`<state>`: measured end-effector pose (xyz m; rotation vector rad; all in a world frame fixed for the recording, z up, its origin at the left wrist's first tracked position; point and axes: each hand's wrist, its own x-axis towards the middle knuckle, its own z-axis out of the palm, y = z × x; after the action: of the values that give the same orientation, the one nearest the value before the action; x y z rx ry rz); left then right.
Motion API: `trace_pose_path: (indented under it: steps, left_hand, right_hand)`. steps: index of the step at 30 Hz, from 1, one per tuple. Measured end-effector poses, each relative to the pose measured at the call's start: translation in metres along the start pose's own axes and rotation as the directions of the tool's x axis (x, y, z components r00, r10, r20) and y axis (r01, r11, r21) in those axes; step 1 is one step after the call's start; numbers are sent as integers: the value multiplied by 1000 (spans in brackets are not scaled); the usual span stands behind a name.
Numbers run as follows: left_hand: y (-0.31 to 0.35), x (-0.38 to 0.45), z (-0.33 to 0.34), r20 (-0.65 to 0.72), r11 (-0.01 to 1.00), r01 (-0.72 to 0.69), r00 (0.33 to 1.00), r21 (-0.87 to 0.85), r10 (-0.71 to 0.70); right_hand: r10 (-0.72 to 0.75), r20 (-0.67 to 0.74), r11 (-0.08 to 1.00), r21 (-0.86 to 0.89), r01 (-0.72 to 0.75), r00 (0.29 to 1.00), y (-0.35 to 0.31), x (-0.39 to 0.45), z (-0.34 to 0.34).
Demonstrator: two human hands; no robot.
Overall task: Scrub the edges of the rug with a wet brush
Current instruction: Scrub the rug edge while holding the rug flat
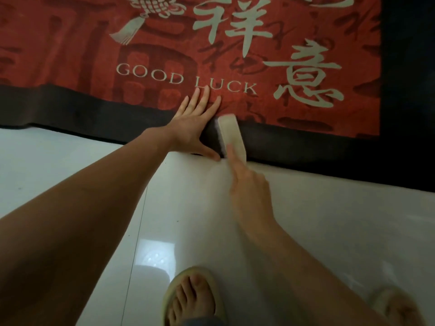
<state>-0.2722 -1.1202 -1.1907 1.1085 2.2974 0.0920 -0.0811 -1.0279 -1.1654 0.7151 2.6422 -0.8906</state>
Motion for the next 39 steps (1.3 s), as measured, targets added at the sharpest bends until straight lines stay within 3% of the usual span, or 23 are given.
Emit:
trace_pose_path:
  steps: [3,6,11,15,17,20,22,25,29,34,39]
  left_hand:
    - [-1,0,-3,11,1000,0,1000,12,0]
    - [0,-3,-1,10,1000,-15,1000,26,14]
    - [4,-4,-4,-3,1000,17,1000,26,-17]
    - [3,-5,-2,1,999,19,1000,36,-19]
    - [4,-6,-4,1,1000,7,1000,14,-7]
    - [-3,-7,-7,-11,994,-17,1000,-105,16]
    - [-11,-10,-7,-17,993,-8,1000,-120,6]
    - [-13,-11,-5,-9,1000,7,1000,-28,-8]
    - [-14,-11,-5,4,1000,2,1000,-3,-2]
    - [-11,-9,-5,16,1000,4,1000,7,-4]
    - [-10,-10,-7,27,1000,21,999,13,-22]
  right_hand:
    - [42,-22,999,21,-41,999,-14,-1,6]
    - [-54,65,998,14,53,996,6,-55,4]
    - [-37,-42,999,-1,37,998,4,13,-7]
    - [-157,52,987,-30,159,986,33,-61,9]
    - [-178,73,980,-80,183,981,65,-77,-14]
    - [-35,58,970,-238,48,998,103,-34,-56]
    - [-87,-8,938,-338,79,996,111,-5,-83]
    - [-220,12,827,-528,193,975,83,34,-80]
    - [-247,137,815,-507,282,959,39,68,-63]
    - [-20,226,855,-500,134,974,80,58,-111]
    - [-166,304,853,-433,292,938,26,83,-62]
